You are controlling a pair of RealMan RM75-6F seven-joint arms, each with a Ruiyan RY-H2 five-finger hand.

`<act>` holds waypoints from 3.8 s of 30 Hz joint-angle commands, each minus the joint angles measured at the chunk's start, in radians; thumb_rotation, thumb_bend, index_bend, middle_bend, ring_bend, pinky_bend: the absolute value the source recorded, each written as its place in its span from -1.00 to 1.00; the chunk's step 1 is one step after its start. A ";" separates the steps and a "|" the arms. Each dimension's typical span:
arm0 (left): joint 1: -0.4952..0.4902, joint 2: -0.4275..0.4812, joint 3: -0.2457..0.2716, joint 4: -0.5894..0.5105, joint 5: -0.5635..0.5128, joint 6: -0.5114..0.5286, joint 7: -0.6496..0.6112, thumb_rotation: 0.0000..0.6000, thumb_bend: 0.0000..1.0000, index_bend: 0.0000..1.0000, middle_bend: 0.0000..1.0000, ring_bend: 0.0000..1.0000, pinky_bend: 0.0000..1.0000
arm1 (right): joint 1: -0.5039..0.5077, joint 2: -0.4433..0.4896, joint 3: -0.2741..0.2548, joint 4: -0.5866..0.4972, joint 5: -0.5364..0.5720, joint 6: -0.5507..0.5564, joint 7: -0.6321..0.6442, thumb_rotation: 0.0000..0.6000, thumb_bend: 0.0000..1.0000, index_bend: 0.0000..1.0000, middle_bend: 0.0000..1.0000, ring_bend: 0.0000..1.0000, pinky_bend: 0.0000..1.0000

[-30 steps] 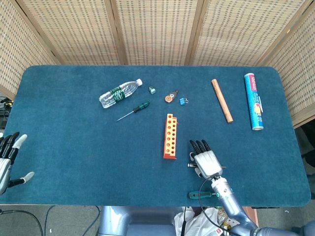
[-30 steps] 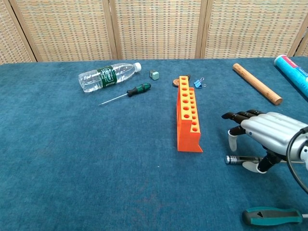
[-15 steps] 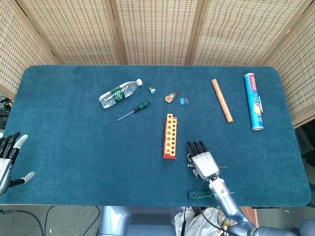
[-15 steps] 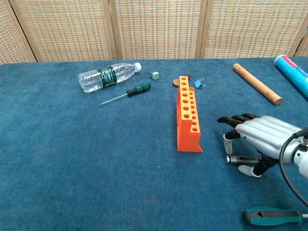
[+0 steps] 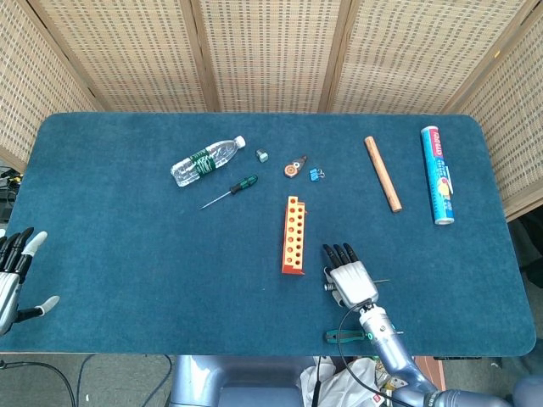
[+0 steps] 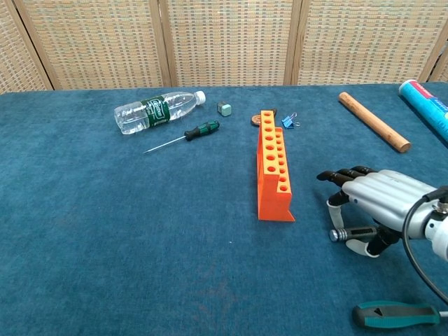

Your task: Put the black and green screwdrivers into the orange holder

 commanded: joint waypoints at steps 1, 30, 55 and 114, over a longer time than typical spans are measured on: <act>0.000 -0.001 0.000 0.000 0.000 0.000 0.001 1.00 -1.00 -1.00 -1.00 -1.00 -1.00 | 0.000 0.002 -0.001 -0.004 -0.003 0.003 0.004 1.00 -0.30 0.08 -0.92 -1.00 -1.00; -0.012 -0.006 -0.010 0.008 -0.012 -0.009 -0.012 1.00 -1.00 -1.00 -1.00 -1.00 -1.00 | -0.022 0.462 0.249 -0.591 -0.053 0.026 0.813 1.00 -0.18 0.17 -0.63 -1.00 -1.00; -0.025 -0.011 -0.021 -0.003 -0.046 -0.035 0.023 1.00 -1.00 -1.00 -1.00 -1.00 -1.00 | 0.120 0.501 0.309 -0.544 0.101 -0.179 1.066 1.00 -0.15 0.17 -0.63 -1.00 -1.00; -0.032 -0.017 -0.021 -0.002 -0.062 -0.048 0.036 1.00 -1.00 -1.00 -1.00 -1.00 -1.00 | 0.194 0.449 0.277 -0.516 0.195 -0.172 0.940 1.00 -0.13 0.19 -0.61 -1.00 -1.00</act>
